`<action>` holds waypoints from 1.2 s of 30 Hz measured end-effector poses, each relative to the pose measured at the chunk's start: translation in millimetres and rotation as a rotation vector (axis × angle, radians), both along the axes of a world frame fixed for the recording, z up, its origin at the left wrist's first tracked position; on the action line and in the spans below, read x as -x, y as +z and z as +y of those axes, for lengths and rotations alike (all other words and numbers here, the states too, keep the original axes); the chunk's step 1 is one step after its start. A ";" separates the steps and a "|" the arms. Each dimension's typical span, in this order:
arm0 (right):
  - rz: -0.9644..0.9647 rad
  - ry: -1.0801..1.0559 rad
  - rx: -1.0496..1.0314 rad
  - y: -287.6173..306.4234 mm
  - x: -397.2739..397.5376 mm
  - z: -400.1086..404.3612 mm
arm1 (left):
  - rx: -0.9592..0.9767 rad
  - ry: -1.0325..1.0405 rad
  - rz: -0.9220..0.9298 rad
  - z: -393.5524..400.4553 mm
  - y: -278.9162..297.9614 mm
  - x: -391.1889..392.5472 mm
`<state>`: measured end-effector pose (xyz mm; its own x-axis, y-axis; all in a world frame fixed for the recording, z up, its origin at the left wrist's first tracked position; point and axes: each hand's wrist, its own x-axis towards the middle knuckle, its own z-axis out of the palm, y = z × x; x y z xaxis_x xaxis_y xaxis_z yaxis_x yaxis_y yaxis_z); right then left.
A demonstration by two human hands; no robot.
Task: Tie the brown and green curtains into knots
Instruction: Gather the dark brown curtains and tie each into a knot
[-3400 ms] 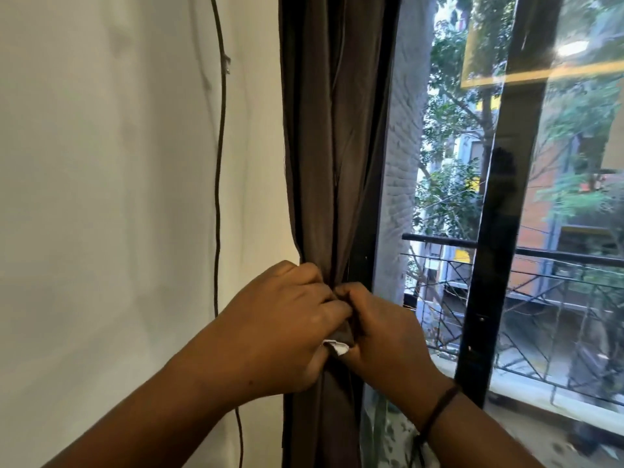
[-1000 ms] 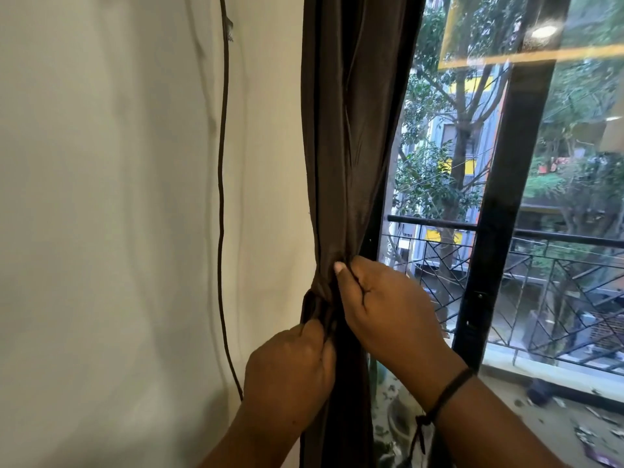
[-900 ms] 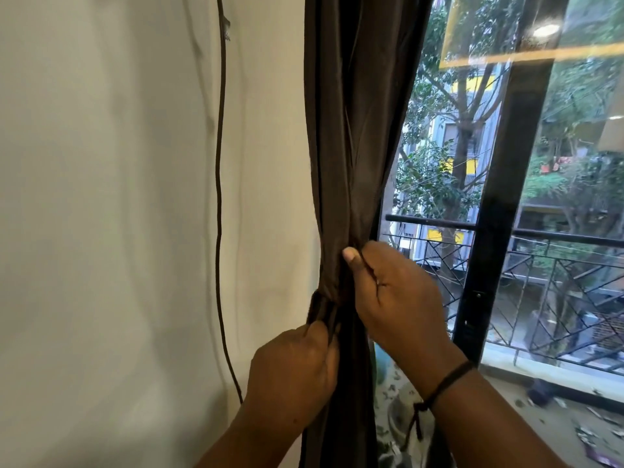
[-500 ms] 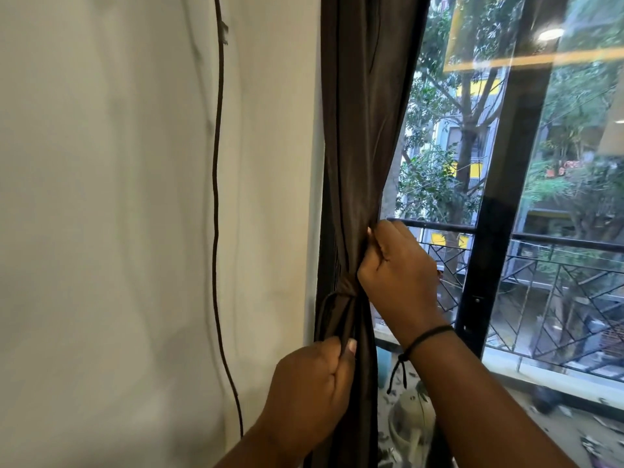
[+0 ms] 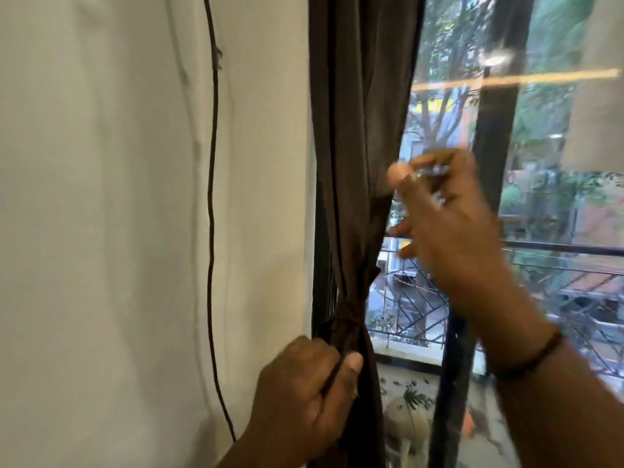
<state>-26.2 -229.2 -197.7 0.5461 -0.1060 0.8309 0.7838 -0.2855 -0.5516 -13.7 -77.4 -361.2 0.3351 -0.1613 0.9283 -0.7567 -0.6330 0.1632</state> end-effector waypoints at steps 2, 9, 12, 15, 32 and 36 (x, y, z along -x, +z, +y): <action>0.202 0.038 -0.029 -45.4 -22.9 13.2 | 0.133 -0.045 0.010 4.7 10.8 -9.0; 0.817 0.512 -0.223 -135.5 -38.1 14.3 | 0.465 -0.420 0.830 12.3 -0.9 -34.6; 0.784 0.469 -0.167 -145.8 -25.1 4.4 | 0.398 -0.315 0.752 11.1 -12.8 -18.5; 0.751 0.463 -0.048 -156.6 -8.0 -3.9 | 0.314 -0.104 0.563 5.9 -17.1 1.3; 0.233 -0.318 0.505 -176.4 106.1 -71.5 | 0.104 0.508 0.453 -44.0 -4.6 121.5; 0.455 -0.091 0.717 -229.0 132.2 -69.6 | 0.423 0.194 0.677 -77.9 -41.4 138.4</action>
